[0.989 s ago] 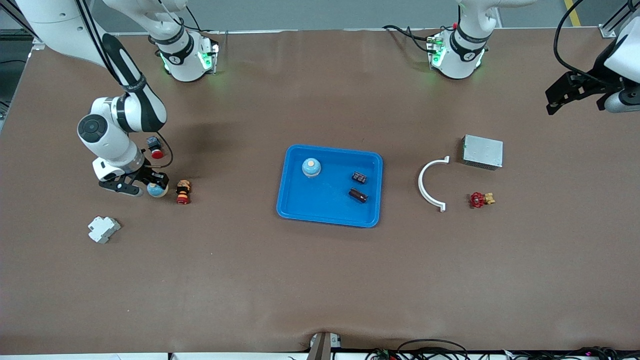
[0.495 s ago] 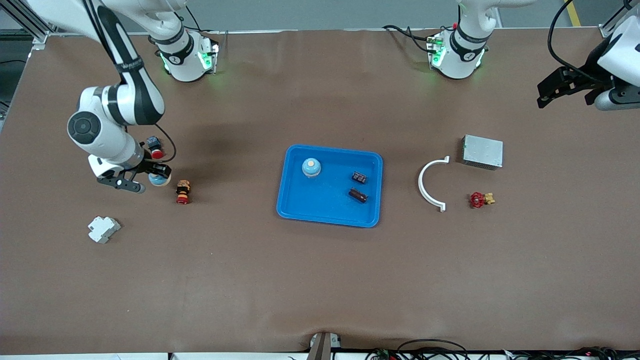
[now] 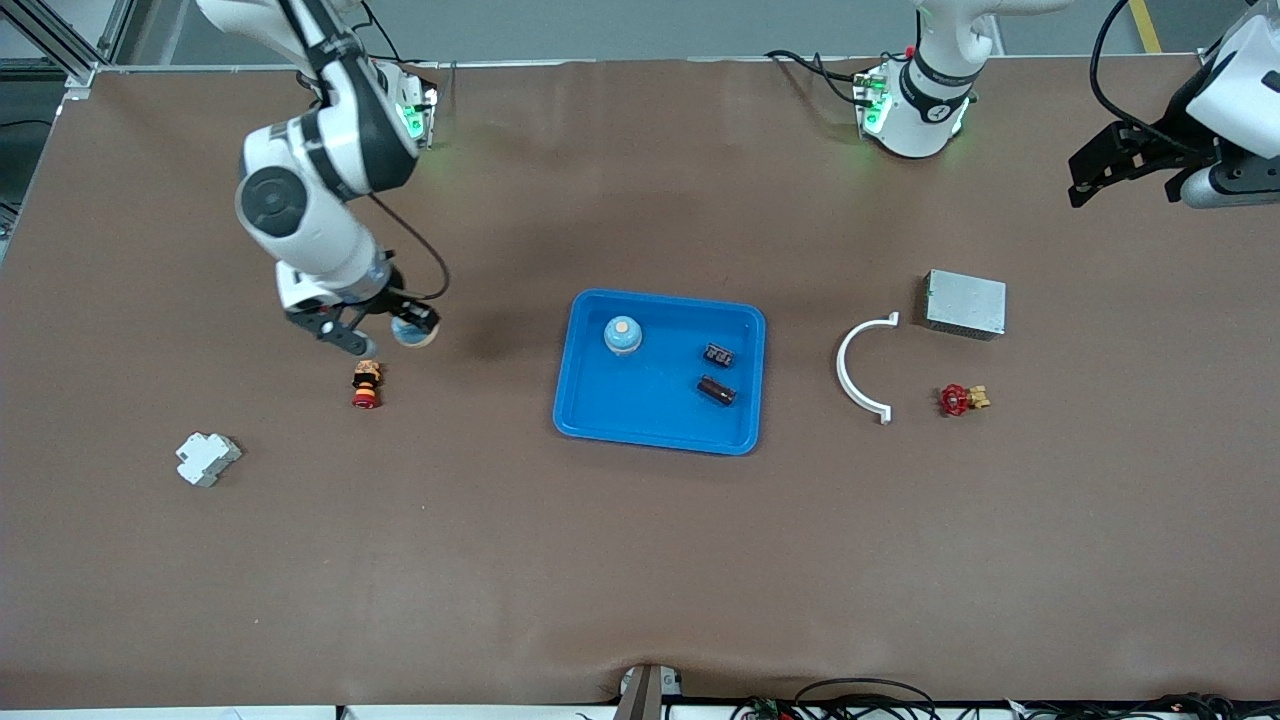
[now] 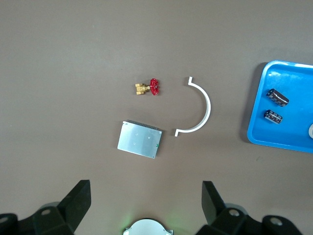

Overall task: Place electrolytic capacitor and blue bell in tray
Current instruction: 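Carry the bell over the blue tray with the right gripper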

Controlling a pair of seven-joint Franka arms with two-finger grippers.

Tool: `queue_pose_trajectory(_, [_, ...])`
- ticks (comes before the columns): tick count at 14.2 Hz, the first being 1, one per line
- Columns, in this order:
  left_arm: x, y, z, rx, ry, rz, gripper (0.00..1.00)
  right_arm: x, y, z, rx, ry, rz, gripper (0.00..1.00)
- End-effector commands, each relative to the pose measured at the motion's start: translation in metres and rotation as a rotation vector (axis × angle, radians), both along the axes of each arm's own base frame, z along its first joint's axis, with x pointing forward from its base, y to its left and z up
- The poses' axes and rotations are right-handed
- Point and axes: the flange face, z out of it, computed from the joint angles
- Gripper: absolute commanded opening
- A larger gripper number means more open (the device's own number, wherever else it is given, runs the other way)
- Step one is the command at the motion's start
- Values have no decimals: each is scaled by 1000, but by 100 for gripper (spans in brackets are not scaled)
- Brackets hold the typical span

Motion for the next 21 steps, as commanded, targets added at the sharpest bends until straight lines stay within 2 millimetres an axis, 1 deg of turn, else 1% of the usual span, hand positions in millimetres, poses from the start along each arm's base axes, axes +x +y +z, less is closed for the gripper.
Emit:
queue_pose_trajectory(1, [-11, -1, 7, -16, 0, 3, 100, 3, 56, 27, 15, -13, -108, 0])
queue_pose_trajectory(3, [-10, -1, 6, -16, 2, 5, 100, -5, 99, 27, 23, -28, -158, 0])
queue_pose_trajectory(4, [-10, -1, 7, -16, -1, 3, 100, -6, 120, 22, 26, -33, -188, 0])
queue_pose_trajectory(6, [-11, -1, 6, -16, 2, 8, 100, -9, 158, 3, 37, -55, -232, 0])
queue_pose_trajectory(8, [-12, -1, 9, -16, 2, 6, 100, -8, 186, -26, 38, -66, -269, 0])
queue_pose_trajectory(11, [-14, 0, 10, -15, 6, 8, 100, 1, 212, -51, 10, -81, -303, 0])
queue_pose_trajectory(12, [-13, -1, 9, -13, 7, 7, 100, 4, 219, -62, -7, -87, -311, 0])
queue_pose_trajectory(14, [-13, 0, 7, -9, 16, 13, 100, 11, 226, -77, -20, -90, -324, 0])
queue_pose_trajectory(17, [-11, 0, 6, -7, 16, 20, 100, 21, 234, -91, -24, -89, -346, 0])
queue_pose_trajectory(18, [-11, 0, 6, -7, 16, 20, 100, 19, 240, -96, -28, -90, -344, 0])
queue_pose_trajectory(21, [-10, -1, 6, -7, 8, 18, 100, 23, 249, -113, -45, -100, -362, 0])
